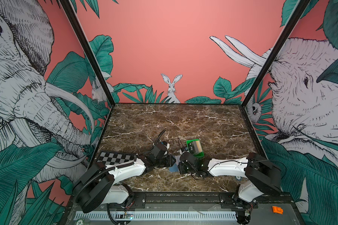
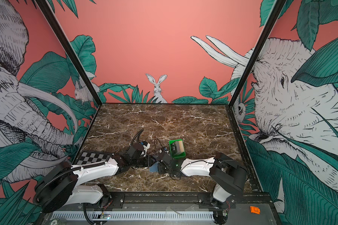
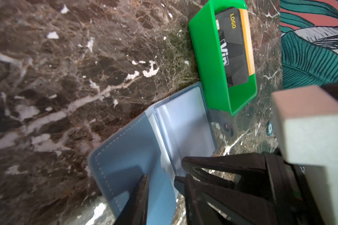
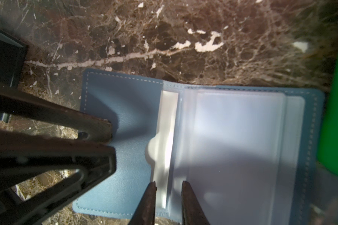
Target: Put the credit cards into the card holder
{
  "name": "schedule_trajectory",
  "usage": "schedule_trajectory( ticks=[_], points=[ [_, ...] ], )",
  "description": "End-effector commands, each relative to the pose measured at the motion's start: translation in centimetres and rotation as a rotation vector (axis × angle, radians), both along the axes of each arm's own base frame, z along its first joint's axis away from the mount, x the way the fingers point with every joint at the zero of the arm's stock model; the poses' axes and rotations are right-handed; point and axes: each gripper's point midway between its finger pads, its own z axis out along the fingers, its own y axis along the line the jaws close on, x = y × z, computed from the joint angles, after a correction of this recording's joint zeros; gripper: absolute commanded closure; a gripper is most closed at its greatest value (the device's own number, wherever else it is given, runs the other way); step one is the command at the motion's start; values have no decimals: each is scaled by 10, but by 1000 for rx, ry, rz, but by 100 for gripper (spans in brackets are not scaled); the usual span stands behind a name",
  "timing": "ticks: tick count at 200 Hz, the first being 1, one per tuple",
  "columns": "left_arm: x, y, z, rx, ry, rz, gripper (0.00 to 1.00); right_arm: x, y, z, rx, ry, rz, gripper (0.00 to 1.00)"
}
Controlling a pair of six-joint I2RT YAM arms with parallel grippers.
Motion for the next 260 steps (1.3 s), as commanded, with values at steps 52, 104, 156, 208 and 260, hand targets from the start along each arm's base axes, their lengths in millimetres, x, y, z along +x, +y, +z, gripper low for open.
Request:
schedule_trajectory(
  ticks=[52, 104, 156, 208, 260],
  points=[
    [0, 1, -4, 3, 0, 11, 68, 13, -19, 39, -62, -102, -24, 75],
    [2, 4, -13, 43, 10, 29, 69, 14, -32, 23, -166, -41, -32, 75],
    [2, 8, -20, 83, 15, 30, 69, 9, -40, -3, -213, 10, -48, 75],
    [0, 18, -32, 133, 36, 53, 70, 8, -39, -4, -207, 16, -49, 75],
    [1, 36, -39, 255, 13, 54, 71, 10, -26, 19, -87, -17, -38, 75]
  ],
)
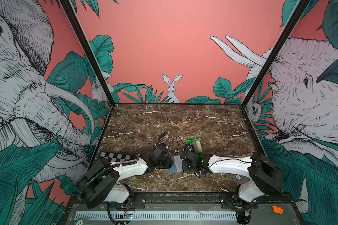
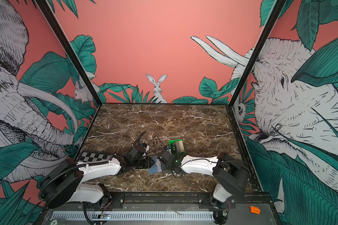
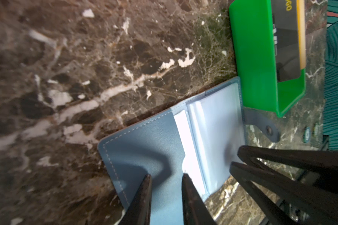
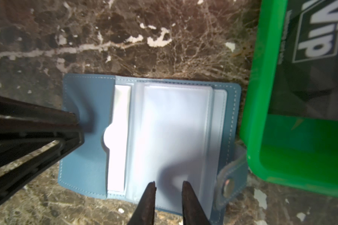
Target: Put the credit cards into the card holder
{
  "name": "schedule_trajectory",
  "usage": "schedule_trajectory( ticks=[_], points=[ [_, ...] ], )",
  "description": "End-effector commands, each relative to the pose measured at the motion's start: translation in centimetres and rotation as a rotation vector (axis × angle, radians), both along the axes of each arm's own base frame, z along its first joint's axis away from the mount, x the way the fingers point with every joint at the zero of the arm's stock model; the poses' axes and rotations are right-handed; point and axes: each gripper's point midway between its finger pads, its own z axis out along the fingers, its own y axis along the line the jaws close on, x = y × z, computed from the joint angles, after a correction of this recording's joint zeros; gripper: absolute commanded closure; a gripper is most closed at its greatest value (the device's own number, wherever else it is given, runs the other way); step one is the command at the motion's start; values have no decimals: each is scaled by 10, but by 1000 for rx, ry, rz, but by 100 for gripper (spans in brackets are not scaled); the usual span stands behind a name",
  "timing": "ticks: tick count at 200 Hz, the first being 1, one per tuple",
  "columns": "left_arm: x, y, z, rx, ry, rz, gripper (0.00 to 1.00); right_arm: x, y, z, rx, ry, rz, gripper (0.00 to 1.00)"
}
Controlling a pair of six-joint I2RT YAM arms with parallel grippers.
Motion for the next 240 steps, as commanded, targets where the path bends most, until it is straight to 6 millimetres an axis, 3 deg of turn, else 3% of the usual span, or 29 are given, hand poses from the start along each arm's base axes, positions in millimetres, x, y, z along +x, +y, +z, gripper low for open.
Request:
schedule_trajectory(
  ticks=[1, 44, 85, 119, 143, 186, 240],
  points=[
    [-2, 18, -11, 118, 1, 3, 71, 3, 5, 16, 76, -29, -12, 75],
    [-1, 28, -20, 211, 9, -11, 71, 2, -9, 26, 78, -58, -40, 75],
    [3, 13, -4, 128, -7, -16, 71, -5, -24, 24, 48, -39, -50, 72],
    [1, -13, 19, -58, -18, -49, 70, -13, -33, 15, 66, -11, -67, 69],
    [-4, -23, 24, -136, 8, -56, 68, -18, -43, 8, 51, 1, -85, 67],
    [-10, -30, 22, -168, 28, -55, 68, -24, -51, -4, 48, 29, -108, 60],
    [-13, -43, 10, -167, 45, -56, 68, -24, -47, -15, 134, 73, -144, 53]
  ],
)
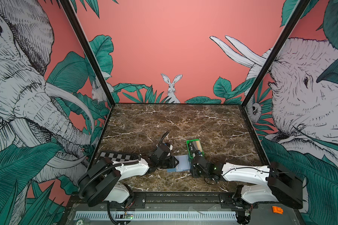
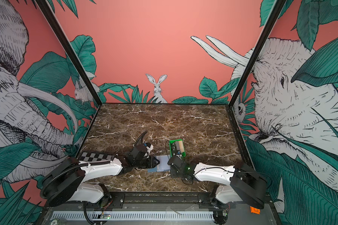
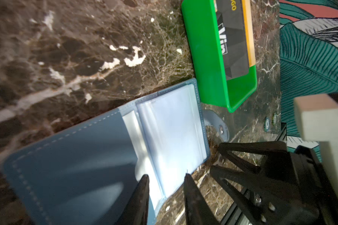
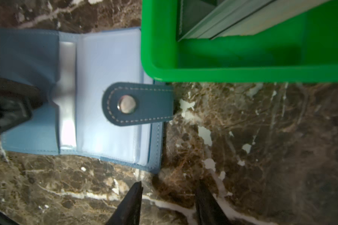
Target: Put the credit cards into the card holder
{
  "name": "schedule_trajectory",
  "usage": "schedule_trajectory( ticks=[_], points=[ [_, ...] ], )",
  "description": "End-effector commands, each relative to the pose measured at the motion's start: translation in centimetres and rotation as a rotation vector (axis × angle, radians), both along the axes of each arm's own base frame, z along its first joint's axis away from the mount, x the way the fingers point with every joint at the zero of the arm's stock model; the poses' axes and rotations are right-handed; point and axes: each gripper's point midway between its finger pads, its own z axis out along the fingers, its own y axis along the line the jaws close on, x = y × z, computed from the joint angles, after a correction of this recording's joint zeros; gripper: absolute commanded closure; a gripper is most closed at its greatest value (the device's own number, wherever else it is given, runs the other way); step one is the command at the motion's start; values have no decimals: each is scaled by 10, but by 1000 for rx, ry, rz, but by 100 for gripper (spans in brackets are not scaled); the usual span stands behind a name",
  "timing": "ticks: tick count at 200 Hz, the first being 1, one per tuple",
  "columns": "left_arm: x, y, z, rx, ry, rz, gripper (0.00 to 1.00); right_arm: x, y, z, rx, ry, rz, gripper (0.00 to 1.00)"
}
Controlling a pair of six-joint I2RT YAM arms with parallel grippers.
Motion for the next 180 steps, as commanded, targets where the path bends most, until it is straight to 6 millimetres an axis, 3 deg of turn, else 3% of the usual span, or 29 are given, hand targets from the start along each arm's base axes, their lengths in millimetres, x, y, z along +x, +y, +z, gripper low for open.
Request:
schedule_trajectory(
  ticks=[1, 39, 103, 149, 180],
  points=[
    [-1, -4, -7, -4, 13, 12, 68, 1, 4, -3, 56, 21, -26, 53],
    [-3, 10, -29, 75, 40, 46, 68, 1, 17, 0, 101, 25, 14, 53],
    [7, 30, -24, 152, -17, 93, 68, 2, 39, 3, 139, 29, 93, 53],
    [12, 41, -33, 177, -4, 104, 68, 6, 52, 12, 159, 12, 127, 53],
    [14, 47, -36, 195, -3, 106, 68, 7, 47, 13, 139, 8, 119, 54]
  ],
)
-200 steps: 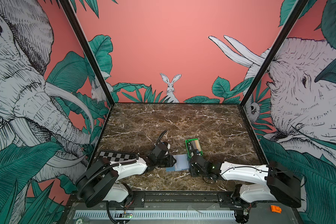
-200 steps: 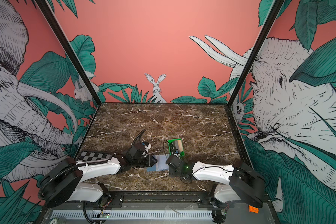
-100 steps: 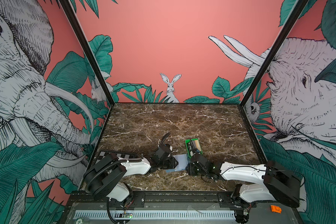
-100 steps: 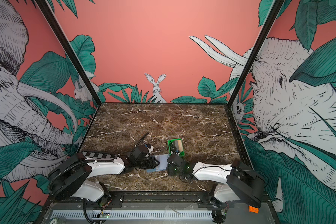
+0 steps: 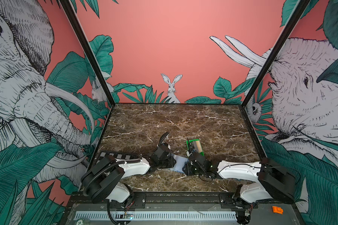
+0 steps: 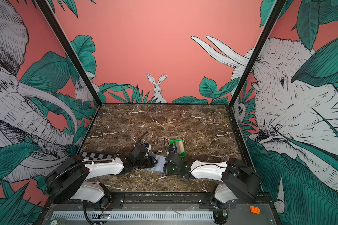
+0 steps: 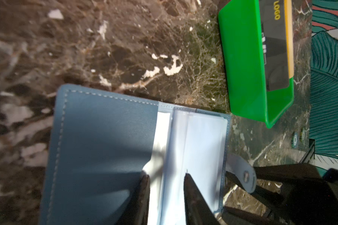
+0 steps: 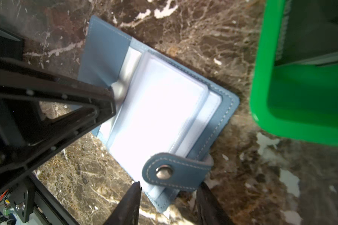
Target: Put the credit cards into the card holder
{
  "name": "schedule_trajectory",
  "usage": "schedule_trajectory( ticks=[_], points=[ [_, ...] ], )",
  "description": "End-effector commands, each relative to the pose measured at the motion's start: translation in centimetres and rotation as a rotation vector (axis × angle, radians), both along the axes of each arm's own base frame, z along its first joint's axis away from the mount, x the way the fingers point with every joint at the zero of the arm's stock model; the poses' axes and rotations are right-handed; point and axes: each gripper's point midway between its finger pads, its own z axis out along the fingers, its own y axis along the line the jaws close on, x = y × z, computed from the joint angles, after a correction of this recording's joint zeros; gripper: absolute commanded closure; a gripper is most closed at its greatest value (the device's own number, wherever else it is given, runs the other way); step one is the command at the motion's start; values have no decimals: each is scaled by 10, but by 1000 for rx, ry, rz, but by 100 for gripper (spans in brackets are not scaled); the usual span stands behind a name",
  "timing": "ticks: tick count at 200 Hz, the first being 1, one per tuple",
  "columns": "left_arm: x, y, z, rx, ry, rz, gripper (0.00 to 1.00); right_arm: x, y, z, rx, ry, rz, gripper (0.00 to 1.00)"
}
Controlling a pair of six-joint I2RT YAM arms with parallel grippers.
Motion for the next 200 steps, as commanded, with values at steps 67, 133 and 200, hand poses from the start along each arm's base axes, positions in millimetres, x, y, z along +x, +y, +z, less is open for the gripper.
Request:
schedule_trajectory(
  ticks=[67, 133, 200],
  points=[
    [-13, 26, -24, 78, 45, 16, 68, 6, -20, 33, -21, -88, -30, 53],
    [-13, 19, -23, 51, 40, -12, 70, 19, 19, 55, 84, -110, 11, 53],
    [-17, 22, -28, 60, 55, -15, 70, 26, 36, 19, 59, -34, -6, 53]
  ],
)
